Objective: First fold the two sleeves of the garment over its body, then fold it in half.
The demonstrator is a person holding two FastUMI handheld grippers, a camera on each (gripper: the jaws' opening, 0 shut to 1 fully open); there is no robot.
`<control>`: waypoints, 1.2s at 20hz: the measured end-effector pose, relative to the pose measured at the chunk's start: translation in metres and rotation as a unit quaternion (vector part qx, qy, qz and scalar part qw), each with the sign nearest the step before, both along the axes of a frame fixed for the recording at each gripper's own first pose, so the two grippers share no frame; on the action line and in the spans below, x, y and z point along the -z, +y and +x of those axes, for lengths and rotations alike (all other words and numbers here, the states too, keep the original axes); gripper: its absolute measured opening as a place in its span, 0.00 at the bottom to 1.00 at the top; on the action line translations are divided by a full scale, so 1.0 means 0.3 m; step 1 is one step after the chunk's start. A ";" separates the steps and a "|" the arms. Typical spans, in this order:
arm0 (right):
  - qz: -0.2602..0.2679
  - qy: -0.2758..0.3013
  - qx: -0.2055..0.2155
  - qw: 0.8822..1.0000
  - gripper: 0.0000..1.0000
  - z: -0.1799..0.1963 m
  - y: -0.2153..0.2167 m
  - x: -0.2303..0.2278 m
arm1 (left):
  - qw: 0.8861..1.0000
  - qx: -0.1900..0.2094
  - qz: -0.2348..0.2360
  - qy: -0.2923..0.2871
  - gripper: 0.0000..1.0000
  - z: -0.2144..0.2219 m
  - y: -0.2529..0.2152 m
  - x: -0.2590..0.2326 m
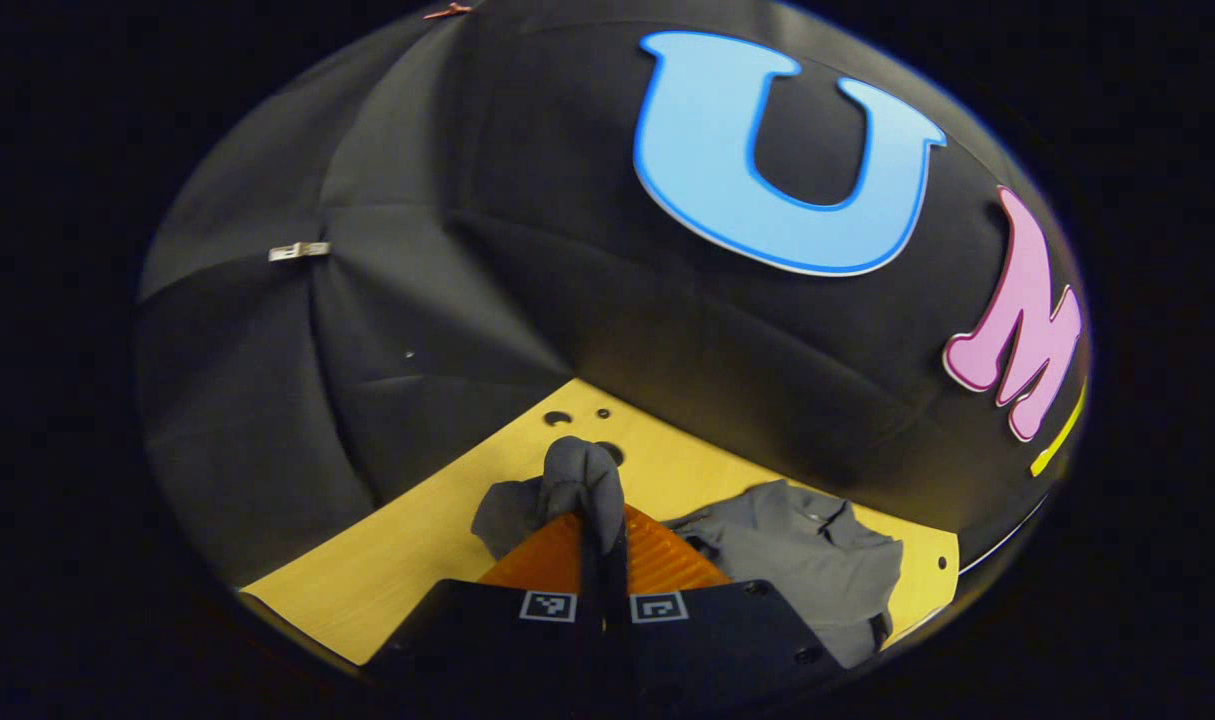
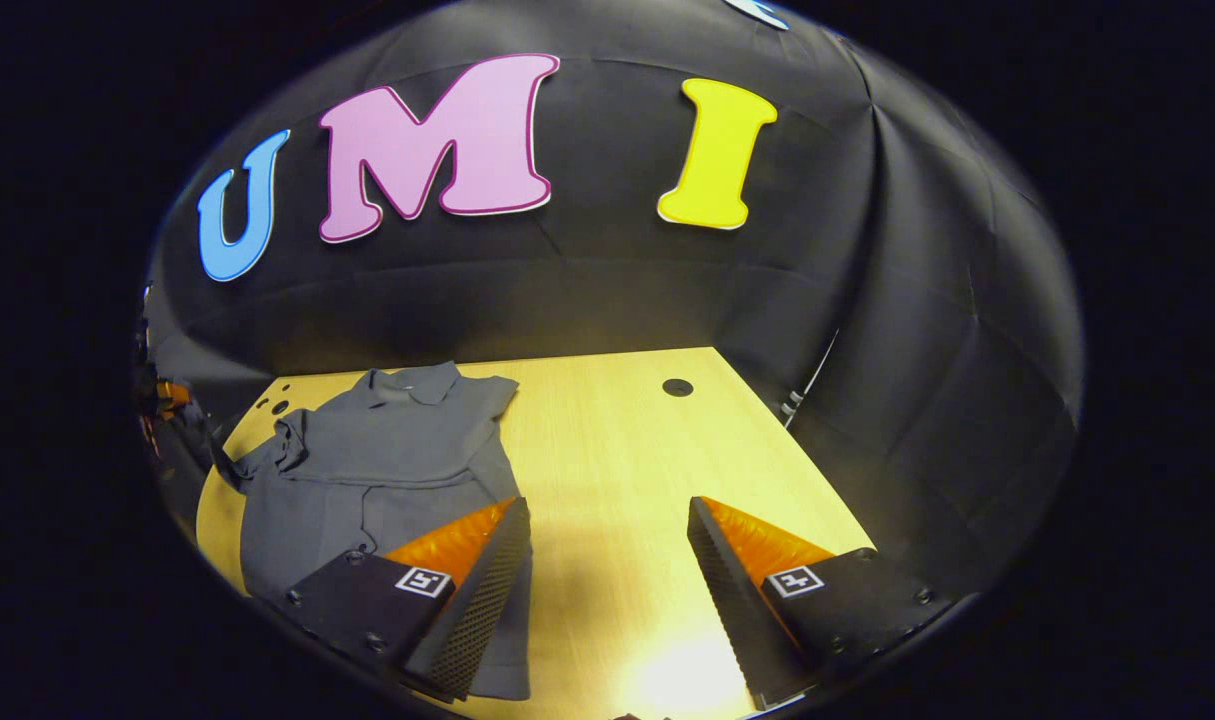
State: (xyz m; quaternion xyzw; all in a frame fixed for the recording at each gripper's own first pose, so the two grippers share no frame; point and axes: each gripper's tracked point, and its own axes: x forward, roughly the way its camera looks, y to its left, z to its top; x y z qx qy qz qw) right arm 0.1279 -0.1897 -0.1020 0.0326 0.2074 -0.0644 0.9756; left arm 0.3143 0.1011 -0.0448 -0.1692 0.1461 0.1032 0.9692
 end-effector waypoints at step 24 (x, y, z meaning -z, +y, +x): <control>0.010 0.034 0.004 0.999 0.98 0.043 -0.218 0.134 | 0.953 0.294 0.064 0.049 0.06 0.284 -1.311 0.201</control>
